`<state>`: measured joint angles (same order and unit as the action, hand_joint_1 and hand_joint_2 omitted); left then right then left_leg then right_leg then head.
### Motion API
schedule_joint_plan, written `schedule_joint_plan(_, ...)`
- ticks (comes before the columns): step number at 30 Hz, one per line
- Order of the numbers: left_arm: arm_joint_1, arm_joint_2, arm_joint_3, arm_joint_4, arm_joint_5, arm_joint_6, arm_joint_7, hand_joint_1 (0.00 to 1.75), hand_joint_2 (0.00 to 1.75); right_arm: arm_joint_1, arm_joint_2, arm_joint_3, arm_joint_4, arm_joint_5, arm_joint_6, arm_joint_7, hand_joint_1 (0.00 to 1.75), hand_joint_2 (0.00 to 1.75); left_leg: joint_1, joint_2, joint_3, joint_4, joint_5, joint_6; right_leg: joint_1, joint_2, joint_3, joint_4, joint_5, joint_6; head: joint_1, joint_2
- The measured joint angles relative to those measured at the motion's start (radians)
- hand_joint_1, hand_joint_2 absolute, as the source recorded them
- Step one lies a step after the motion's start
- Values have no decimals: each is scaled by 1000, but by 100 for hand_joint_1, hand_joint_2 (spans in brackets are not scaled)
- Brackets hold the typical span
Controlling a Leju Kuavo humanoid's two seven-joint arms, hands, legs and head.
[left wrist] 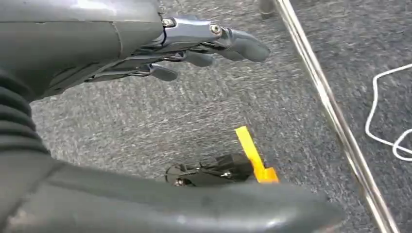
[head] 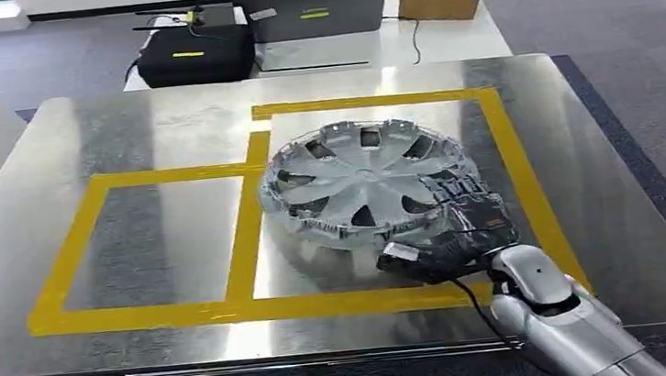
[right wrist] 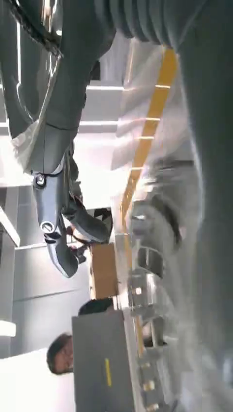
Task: Take the parts from the cabinet and place them on the table.
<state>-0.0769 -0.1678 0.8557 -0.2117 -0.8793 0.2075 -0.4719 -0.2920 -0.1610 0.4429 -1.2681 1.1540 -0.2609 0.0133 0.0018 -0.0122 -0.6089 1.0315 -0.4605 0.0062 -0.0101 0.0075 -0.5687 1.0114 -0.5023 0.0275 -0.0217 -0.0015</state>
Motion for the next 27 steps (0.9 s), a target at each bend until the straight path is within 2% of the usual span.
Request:
schedule_joint_plan(11, 2, 1, 12, 0, 7, -1, -5, 0, 0, 54, -35, -35, -108, -38, 8, -27, 0, 0, 0, 0, 1, 0, 1, -1, 0, -1, 0, 0, 0, 0, 0, 0)
schedule_joint_plan(16, 19, 2, 34, 0, 30, -9, -42, 0, 0, 192, -68, -82, -246, -128, -3, -107, 0, 0, 0, -1, 1, 0, -1, 0, 0, -2, 1, 0, -1, 0, 0, 0)
schedule_joint_plan(19, 20, 3, 51, 0, 44, -20, -69, 0, 0, 272, -75, -123, -325, -190, -50, -173, 0, 0, 0, -1, 1, 0, -1, 1, 0, -2, 0, 0, -1, 0, 0, 0)
schedule_joint_plan(22, 26, 4, 71, 0, 60, -26, -86, 0, 0, 392, -73, -168, -426, -253, -125, -238, 0, 0, -1, -3, 1, 0, -3, 2, 0, -6, 2, 0, -4, 0, 0, 0)
schedule_joint_plan(25, 30, 4, 87, 0, 66, -26, -93, 0, 0, 470, -68, -196, -489, -306, -172, -281, 0, 0, -4, -1, 1, 6, -9, 10, -3, -4, 4, -3, -4, 5, -1, 0)
schedule_joint_plan(27, 30, 4, 100, 0, 74, -26, -97, 0, 0, 509, -52, -211, -523, -395, -190, -338, 0, 0, -5, -1, 1, 7, -11, 14, -4, -4, 5, -3, -4, 8, 0, 0)
